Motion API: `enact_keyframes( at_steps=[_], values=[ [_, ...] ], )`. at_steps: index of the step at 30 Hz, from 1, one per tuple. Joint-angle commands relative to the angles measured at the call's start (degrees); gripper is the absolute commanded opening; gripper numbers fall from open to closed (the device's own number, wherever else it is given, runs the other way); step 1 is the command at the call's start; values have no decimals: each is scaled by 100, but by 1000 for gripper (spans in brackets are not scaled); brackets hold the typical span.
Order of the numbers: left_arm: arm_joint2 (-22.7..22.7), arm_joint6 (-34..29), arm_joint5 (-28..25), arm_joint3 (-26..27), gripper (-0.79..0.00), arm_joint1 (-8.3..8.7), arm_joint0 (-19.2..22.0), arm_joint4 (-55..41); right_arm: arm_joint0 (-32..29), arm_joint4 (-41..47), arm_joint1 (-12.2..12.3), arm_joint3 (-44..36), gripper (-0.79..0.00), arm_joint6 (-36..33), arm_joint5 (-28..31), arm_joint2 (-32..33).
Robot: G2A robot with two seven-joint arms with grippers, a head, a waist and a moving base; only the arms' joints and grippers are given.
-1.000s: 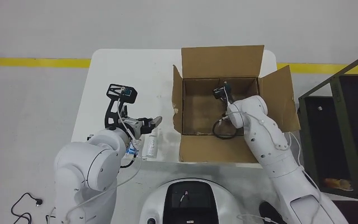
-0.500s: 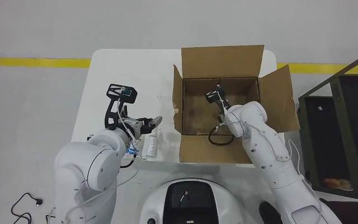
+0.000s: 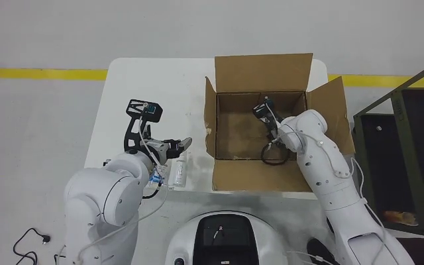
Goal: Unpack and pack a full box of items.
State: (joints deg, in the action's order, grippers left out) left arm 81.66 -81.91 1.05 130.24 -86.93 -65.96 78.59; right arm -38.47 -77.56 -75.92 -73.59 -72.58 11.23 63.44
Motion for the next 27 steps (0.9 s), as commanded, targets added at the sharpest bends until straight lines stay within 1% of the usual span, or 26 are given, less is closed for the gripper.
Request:
enact_keyframes(
  at_steps=[1, 2, 4, 5, 6, 8, 11, 13, 15, 16, 18, 20, 22, 24, 26, 27],
  values=[
    [0, 0, 0, 0, 0, 0, 0, 0, 25, 57, -13, 76, -256, 63, 17, -27],
    [0, 0, 0, 0, 0, 0, 0, 0, 39, 53, -18, 136, -256, 87, 10, -44],
    [0, 0, 0, 0, 0, 0, 0, 0, 74, 57, -29, 237, -283, 144, 4, -73],
    [0, 0, 0, 0, 0, 0, 0, 0, 93, 57, -33, 291, -323, 164, 5, -82],
    [0, 0, 0, 0, 0, 0, 0, 0, 115, 48, -36, 354, -332, 167, 4, -90],
    [0, 0, 0, 0, 0, 0, 0, 0, 157, 43, -42, 445, -382, 201, 1, -100],
    [0, 0, 0, 0, 0, 0, 0, 0, 199, 40, -53, 555, -413, 236, -15, -118],
    [0, 0, 0, 0, 0, 0, 0, 0, 219, 45, -59, 603, -416, 261, -15, -133],
    [0, 0, 0, 0, 0, 0, 0, 0, 232, 51, -66, 649, -505, 276, -25, -144],
    [0, 0, 0, 0, 0, 0, 0, 0, 236, 55, -69, 678, -511, 289, -31, -150],
    [0, 0, 0, 0, 0, 0, 0, 0, 251, 65, -77, 724, -493, 304, -39, -166],
    [0, 0, 0, 0, 0, 0, 0, 0, 261, 74, -83, 761, -496, 316, -45, -177],
    [0, 0, 0, 0, 0, 0, 0, 0, 267, 87, -88, 782, -517, 327, -57, -181],
    [0, 0, 0, 0, 0, 0, 0, 0, 266, 100, -91, 806, -517, 340, -69, -180],
    [0, 0, 0, 0, 0, 0, 0, 0, 264, 103, -94, 832, -542, 353, -78, -183],
    [0, 0, 0, 0, 0, 0, 0, 0, 264, 102, -96, 840, -542, 359, -80, -186]
  ],
)
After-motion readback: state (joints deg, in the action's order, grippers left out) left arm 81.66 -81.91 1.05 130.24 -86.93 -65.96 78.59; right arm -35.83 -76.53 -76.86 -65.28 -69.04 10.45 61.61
